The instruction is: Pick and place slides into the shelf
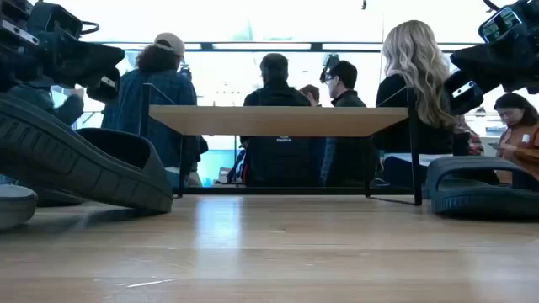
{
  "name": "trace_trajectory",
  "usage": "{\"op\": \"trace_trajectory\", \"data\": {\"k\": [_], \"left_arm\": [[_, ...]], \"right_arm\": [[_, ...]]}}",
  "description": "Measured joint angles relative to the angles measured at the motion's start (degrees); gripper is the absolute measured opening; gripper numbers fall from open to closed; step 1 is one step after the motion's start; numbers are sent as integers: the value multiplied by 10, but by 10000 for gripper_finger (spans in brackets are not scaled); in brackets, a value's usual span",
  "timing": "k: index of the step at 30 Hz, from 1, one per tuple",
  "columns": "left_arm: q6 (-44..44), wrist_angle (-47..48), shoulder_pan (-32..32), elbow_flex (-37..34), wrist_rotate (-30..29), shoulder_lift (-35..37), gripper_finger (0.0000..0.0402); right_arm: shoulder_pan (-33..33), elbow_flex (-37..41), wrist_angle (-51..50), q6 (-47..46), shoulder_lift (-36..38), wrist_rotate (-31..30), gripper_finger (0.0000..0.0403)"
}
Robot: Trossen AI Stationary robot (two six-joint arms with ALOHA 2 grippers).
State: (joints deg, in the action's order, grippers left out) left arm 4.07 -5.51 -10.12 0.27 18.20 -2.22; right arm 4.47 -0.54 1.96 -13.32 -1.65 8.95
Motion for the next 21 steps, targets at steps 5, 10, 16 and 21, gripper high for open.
{"op": "trace_trajectory", "data": {"k": [5, 10, 16, 21], "left_arm": [[0, 0, 0, 0, 0, 0, 0], [0, 0, 0, 0, 0, 0, 0], [0, 0, 0, 0, 0, 0, 0], [0, 0, 0, 0, 0, 0, 0]], "right_arm": [[0, 0, 0, 0, 0, 0, 8], [0, 0, 0, 0, 0, 0, 8], [0, 0, 0, 0, 0, 0, 8], [0, 0, 0, 0, 0, 0, 8]]}}
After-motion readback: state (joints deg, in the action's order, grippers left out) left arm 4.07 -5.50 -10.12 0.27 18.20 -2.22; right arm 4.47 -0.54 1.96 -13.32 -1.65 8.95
